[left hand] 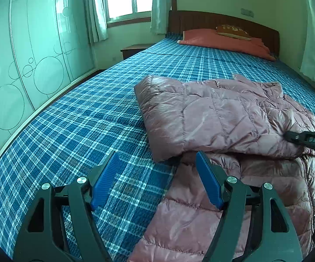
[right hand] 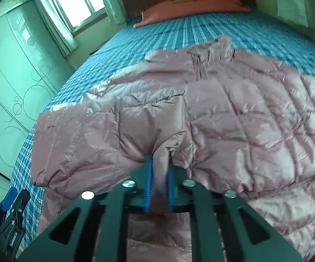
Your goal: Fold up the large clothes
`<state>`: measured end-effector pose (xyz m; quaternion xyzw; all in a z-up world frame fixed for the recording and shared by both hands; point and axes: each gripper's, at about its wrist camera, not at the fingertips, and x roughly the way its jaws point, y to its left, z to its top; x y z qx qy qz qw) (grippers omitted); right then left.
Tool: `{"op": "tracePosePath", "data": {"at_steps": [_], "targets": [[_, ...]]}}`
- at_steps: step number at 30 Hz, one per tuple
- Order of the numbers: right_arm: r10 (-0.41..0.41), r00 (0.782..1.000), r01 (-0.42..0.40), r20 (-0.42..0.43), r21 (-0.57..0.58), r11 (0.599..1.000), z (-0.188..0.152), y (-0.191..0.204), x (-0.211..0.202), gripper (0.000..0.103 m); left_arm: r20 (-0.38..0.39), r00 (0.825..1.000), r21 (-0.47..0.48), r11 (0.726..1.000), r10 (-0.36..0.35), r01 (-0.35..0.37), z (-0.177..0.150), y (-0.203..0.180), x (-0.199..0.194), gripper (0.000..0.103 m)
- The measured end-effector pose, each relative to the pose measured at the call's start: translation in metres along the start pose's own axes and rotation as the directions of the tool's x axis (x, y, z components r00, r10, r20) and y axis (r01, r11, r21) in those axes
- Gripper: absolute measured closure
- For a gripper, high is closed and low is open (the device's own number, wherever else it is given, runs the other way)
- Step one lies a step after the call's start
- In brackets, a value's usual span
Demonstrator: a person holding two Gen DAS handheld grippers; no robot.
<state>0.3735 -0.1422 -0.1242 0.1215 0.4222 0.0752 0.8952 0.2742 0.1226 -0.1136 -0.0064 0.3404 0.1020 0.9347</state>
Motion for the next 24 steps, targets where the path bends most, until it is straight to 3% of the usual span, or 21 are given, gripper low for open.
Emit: {"op": "tracePosePath", "data": {"at_steps": [8, 14, 17, 19, 20, 21, 24], "targets": [[-0.111, 0.991, 0.11, 0.08, 0.024, 0.994, 0.019, -0.064, -0.042, 0.094, 0.006, 1.0, 0.003, 1.0, -0.03, 0.03, 0.017, -0.012, 0.007, 0.03], [-0.251, 0.966, 0.247, 0.062, 0.058, 0.967, 0.021, -0.137, -0.051, 0.094, 0.0, 0.998, 0.028, 0.998, -0.058, 0.058, 0.026, -0.033, 0.016, 0.03], [-0.27, 0.962, 0.267, 0.04, 0.076, 0.961, 0.022, -0.159, -0.049, 0.094, -0.014, 0.997, 0.046, 0.996, -0.072, 0.072, 0.028, -0.045, 0.024, 0.03], [-0.254, 0.967, 0.251, 0.011, 0.102, 0.963, 0.019, -0.172, -0.046, 0.087, -0.029, 0.996, 0.054, 0.995, -0.082, 0.083, 0.031, -0.053, 0.031, 0.03], [-0.261, 0.965, 0.257, 0.012, 0.119, 0.959, 0.021, -0.176, -0.048, 0.08, -0.033, 0.996, 0.055, 0.995, -0.084, 0.086, 0.032, -0.054, 0.034, 0.03], [-0.282, 0.959, 0.275, 0.033, 0.139, 0.951, 0.022, -0.177, -0.054, 0.071, -0.038, 0.996, 0.056, 0.995, -0.085, 0.087, 0.035, -0.057, 0.038, 0.03], [-0.324, 0.938, 0.3, 0.12, 0.183, 0.936, 0.033, -0.173, -0.068, 0.062, -0.045, 0.995, 0.048, 0.995, -0.085, 0.088, 0.046, -0.062, 0.053, 0.03]]}}
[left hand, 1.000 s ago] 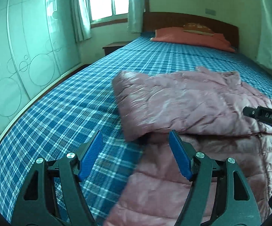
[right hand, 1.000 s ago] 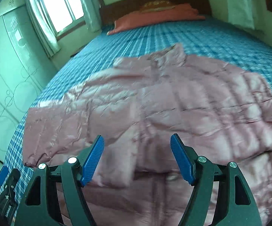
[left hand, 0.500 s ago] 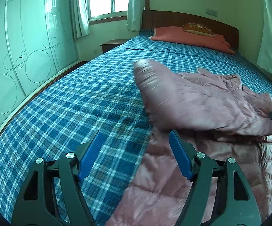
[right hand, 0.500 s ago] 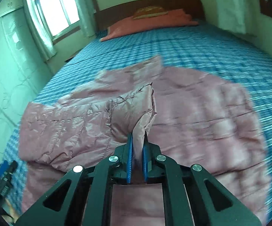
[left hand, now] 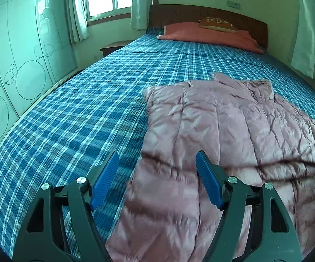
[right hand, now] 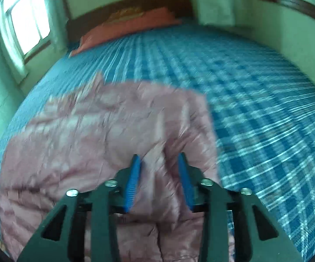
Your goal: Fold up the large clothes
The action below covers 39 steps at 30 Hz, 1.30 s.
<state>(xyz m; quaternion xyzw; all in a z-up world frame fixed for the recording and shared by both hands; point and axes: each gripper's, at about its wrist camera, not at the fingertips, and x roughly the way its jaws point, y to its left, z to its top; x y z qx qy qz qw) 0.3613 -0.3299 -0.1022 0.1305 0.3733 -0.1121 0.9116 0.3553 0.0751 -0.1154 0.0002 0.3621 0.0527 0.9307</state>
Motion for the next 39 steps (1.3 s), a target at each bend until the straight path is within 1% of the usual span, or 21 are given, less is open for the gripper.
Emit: {"op": "tracePosePath", "data": {"at_steps": [2, 6, 9, 11, 12, 13, 16, 18, 20, 21, 22, 23, 24, 26, 28, 31, 32, 33, 34, 36, 39], "targets": [[0.025, 0.999, -0.025, 0.02, -0.005, 1.0, 0.008, 0.01, 0.001, 0.062, 0.003, 1.0, -0.011, 1.0, 0.002, -0.002, 0.013, -0.001, 0.011, 0.03], [0.072, 0.997, -0.073, -0.02, -0.028, 0.997, 0.015, 0.03, 0.029, 0.062, -0.003, 1.0, -0.045, 0.999, 0.012, -0.012, 0.033, -0.002, 0.035, 0.03], [0.035, 0.997, -0.039, -0.068, -0.06, 0.997, 0.01, 0.038, 0.061, 0.062, -0.05, 0.998, -0.04, 0.998, 0.043, -0.045, 0.038, -0.004, 0.063, 0.03], [0.019, 0.994, -0.029, -0.11, -0.089, 0.996, 0.004, 0.04, 0.084, 0.062, -0.107, 0.992, -0.007, 0.998, 0.064, -0.065, 0.034, -0.007, 0.083, 0.029], [0.015, 0.995, -0.025, -0.1, -0.107, 0.994, 0.003, 0.041, 0.086, 0.062, -0.131, 0.99, 0.005, 0.998, 0.057, -0.057, 0.032, -0.008, 0.089, 0.029], [0.006, 0.995, -0.018, -0.098, -0.121, 0.993, 0.004, 0.043, 0.083, 0.062, -0.138, 0.989, 0.004, 0.999, 0.054, -0.054, 0.031, -0.008, 0.091, 0.029], [0.002, 0.997, -0.013, -0.076, -0.133, 0.991, 0.004, 0.044, 0.06, 0.062, -0.114, 0.992, -0.003, 0.998, 0.056, -0.057, 0.034, -0.004, 0.077, 0.029], [0.006, 0.999, -0.013, -0.044, -0.153, 0.988, -0.004, 0.042, 0.039, 0.062, -0.047, 0.998, -0.024, 0.999, 0.04, -0.041, 0.033, 0.002, 0.056, 0.029], [-0.016, 0.999, 0.009, -0.042, -0.179, 0.984, -0.016, 0.039, 0.032, 0.062, -0.018, 0.999, -0.029, 0.999, 0.032, -0.032, 0.03, 0.004, 0.045, 0.029], [-0.031, 0.997, 0.018, -0.064, -0.19, 0.982, -0.022, 0.037, 0.036, 0.062, -0.032, 0.999, -0.025, 0.999, 0.036, -0.036, 0.026, 0.004, 0.048, 0.029], [-0.033, 0.996, 0.017, -0.08, -0.197, 0.98, -0.027, 0.037, 0.042, 0.062, -0.061, 0.997, -0.016, 0.999, 0.037, -0.038, 0.023, 0.003, 0.054, 0.029], [-0.029, 0.996, 0.011, -0.087, -0.204, 0.979, -0.033, 0.036, 0.048, 0.06, -0.106, 0.994, -0.002, 0.999, 0.04, -0.04, 0.019, 0.001, 0.064, 0.028], [-0.023, 0.997, 0.007, -0.075, -0.203, 0.979, -0.034, 0.036, 0.048, 0.059, -0.151, 0.988, -0.006, 1.0, 0.022, -0.023, 0.014, 0.001, 0.076, 0.028], [-0.009, 0.997, -0.007, -0.083, -0.189, 0.982, -0.03, 0.035, 0.043, 0.059, -0.158, 0.987, -0.034, 0.999, 0.006, -0.012, 0.014, 0.005, 0.076, 0.027], [0.012, 0.995, -0.027, -0.096, -0.159, 0.987, -0.025, 0.027, 0.035, 0.058, -0.157, 0.988, -0.058, 0.998, -0.004, -0.005, 0.017, 0.012, 0.067, 0.027], [0.046, 0.995, -0.055, -0.087, -0.113, 0.992, -0.028, 0.011, 0.007, 0.057, -0.149, 0.989, -0.061, 0.998, -0.02, 0.011, 0.012, 0.024, 0.042, 0.027], [0.047, 0.996, -0.056, -0.081, -0.105, 0.993, -0.032, 0.004, -0.004, 0.053, -0.144, 0.989, -0.059, 0.998, -0.019, 0.011, 0.008, 0.027, 0.032, 0.027], [0.047, 0.996, -0.053, -0.073, -0.091, 0.994, -0.04, -0.006, -0.02, 0.05, -0.141, 0.99, -0.067, 0.998, -0.026, 0.017, 0.001, 0.035, 0.019, 0.027], [0.043, 0.997, -0.049, -0.071, -0.084, 0.995, -0.046, -0.014, -0.03, 0.049, -0.143, 0.989, -0.08, 0.996, -0.034, 0.023, -0.006, 0.043, 0.008, 0.027], [0.03, 0.996, -0.035, -0.081, -0.068, 0.997, -0.061, -0.031, -0.051, 0.048, -0.155, 0.987, -0.12, 0.993, -0.043, 0.025, -0.021, 0.062, -0.008, 0.027], [0.007, 0.995, -0.011, -0.1, -0.035, 0.999, -0.089, -0.063, -0.081, 0.047, -0.173, 0.984, -0.191, 0.981, -0.052, 0.019, -0.056, 0.093, -0.041, 0.027]]}}
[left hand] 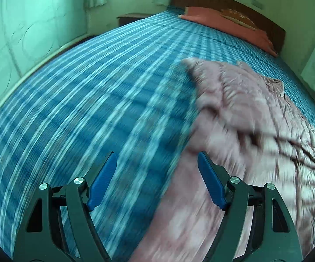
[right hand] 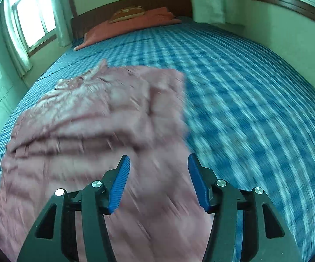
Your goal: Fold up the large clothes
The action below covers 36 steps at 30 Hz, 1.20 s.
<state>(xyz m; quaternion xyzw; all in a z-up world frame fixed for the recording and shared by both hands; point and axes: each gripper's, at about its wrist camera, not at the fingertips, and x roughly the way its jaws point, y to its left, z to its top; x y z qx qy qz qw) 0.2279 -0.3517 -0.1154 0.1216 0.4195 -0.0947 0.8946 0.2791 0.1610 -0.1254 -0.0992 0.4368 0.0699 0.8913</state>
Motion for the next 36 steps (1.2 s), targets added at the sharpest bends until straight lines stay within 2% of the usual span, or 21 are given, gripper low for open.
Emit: {"op": "tracePosePath", "data": {"at_steps": [3, 8, 11, 17, 23, 25, 27, 29, 30, 34, 36], "targets": [[-0.024, 1.0, 0.025, -0.016, 0.051, 0.998, -0.038, -0.033, -0.029, 0.047, -0.023, 1.0, -0.069, 0.998, -0.007, 0.006, -0.037, 0.033, -0.028, 0.027], [-0.01, 0.999, 0.016, -0.045, 0.142, 0.99, -0.095, -0.075, -0.064, 0.047, -0.045, 0.998, -0.198, 0.98, -0.039, 0.03, -0.093, 0.076, -0.068, 0.027], [0.025, 0.998, -0.014, -0.052, 0.205, 0.979, -0.123, -0.096, -0.08, 0.047, -0.054, 0.995, -0.291, 0.954, -0.086, 0.067, -0.123, 0.096, -0.087, 0.027], [0.117, 0.993, -0.101, -0.024, 0.347, 0.932, -0.16, -0.119, -0.1, 0.047, -0.02, 0.978, -0.446, 0.877, -0.208, 0.177, -0.165, 0.11, -0.115, 0.027], [0.248, 0.969, -0.23, 0.021, 0.455, 0.86, -0.19, -0.116, -0.106, 0.042, 0.023, 0.945, -0.539, 0.792, -0.327, 0.287, -0.19, 0.106, -0.122, 0.027], [0.281, 0.959, -0.268, 0.041, 0.464, 0.845, -0.194, -0.111, -0.11, 0.04, 0.059, 0.944, -0.539, 0.786, -0.325, 0.304, -0.194, 0.103, -0.127, 0.027], [0.342, 0.938, -0.328, 0.059, 0.474, 0.817, -0.197, -0.102, -0.111, 0.04, 0.07, 0.933, -0.547, 0.768, -0.354, 0.333, -0.195, 0.1, -0.126, 0.027], [0.389, 0.919, -0.374, 0.071, 0.476, 0.796, -0.199, -0.092, -0.11, 0.039, 0.064, 0.914, -0.567, 0.739, -0.401, 0.364, -0.198, 0.095, -0.123, 0.027], [0.398, 0.914, -0.385, 0.076, 0.472, 0.793, -0.2, -0.089, -0.11, 0.039, 0.059, 0.907, -0.567, 0.734, -0.416, 0.374, -0.2, 0.093, -0.12, 0.027], [0.426, 0.901, -0.415, 0.089, 0.465, 0.782, -0.195, -0.072, -0.101, 0.039, 0.068, 0.911, -0.556, 0.743, -0.408, 0.374, -0.198, 0.085, -0.116, 0.027], [0.433, 0.896, -0.429, 0.103, 0.46, 0.777, -0.19, -0.068, -0.096, 0.04, 0.078, 0.908, -0.559, 0.736, -0.413, 0.382, -0.194, 0.082, -0.113, 0.027]]}}
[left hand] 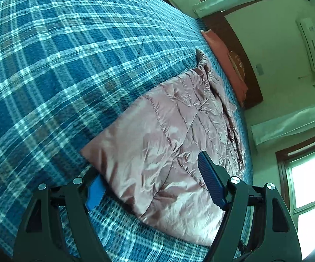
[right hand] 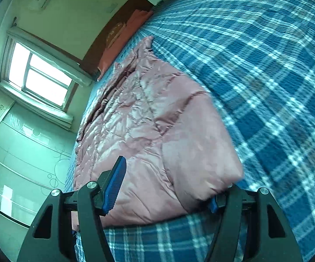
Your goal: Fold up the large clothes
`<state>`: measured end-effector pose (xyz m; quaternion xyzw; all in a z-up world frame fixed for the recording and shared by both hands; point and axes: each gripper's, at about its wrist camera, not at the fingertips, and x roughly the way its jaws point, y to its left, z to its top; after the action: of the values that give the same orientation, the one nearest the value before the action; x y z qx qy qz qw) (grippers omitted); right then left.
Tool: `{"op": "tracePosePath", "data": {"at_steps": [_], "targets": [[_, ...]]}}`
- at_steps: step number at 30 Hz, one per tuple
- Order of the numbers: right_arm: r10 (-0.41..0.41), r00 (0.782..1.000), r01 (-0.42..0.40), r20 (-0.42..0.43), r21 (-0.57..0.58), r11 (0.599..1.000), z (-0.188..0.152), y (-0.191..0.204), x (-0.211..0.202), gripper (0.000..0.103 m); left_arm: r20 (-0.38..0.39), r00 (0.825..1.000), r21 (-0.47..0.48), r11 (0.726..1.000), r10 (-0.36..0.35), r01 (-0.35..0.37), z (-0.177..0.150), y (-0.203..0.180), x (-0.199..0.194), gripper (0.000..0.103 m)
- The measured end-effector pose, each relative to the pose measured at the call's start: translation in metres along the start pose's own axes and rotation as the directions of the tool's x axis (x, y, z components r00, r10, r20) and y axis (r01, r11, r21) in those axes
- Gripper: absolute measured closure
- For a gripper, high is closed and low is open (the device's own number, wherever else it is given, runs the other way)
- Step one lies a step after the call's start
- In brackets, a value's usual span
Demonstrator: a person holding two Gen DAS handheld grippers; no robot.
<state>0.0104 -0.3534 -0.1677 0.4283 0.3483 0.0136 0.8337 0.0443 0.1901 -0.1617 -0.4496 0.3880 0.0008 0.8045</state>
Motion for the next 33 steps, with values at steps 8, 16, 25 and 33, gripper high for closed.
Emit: {"op": "tracePosePath", "data": {"at_steps": [8, 16, 25, 33], "targets": [[-0.02, 1.0, 0.018, 0.021, 0.079, 0.997, 0.012, -0.008, 0.019, 0.071, -0.032, 0.999, 0.028, 0.999, -0.035, 0.036, -0.003, -0.018, 0.021, 0.045], [0.042, 0.999, -0.044, 0.027, 0.096, 0.994, 0.017, -0.01, 0.012, 0.088, -0.031, 0.997, -0.015, 0.998, -0.065, 0.065, 0.004, -0.01, 0.025, 0.095], [0.146, 0.988, -0.147, 0.046, 0.011, 0.989, 0.02, 0.022, -0.025, 0.092, 0.006, 0.985, 0.071, 0.983, -0.17, 0.169, 0.006, -0.029, -0.022, 0.098], [0.222, 0.974, -0.221, 0.034, -0.029, 0.975, 0.005, 0.032, -0.074, 0.092, 0.001, 0.968, 0.134, 0.959, -0.251, 0.249, -0.001, -0.036, -0.083, 0.098]]}}
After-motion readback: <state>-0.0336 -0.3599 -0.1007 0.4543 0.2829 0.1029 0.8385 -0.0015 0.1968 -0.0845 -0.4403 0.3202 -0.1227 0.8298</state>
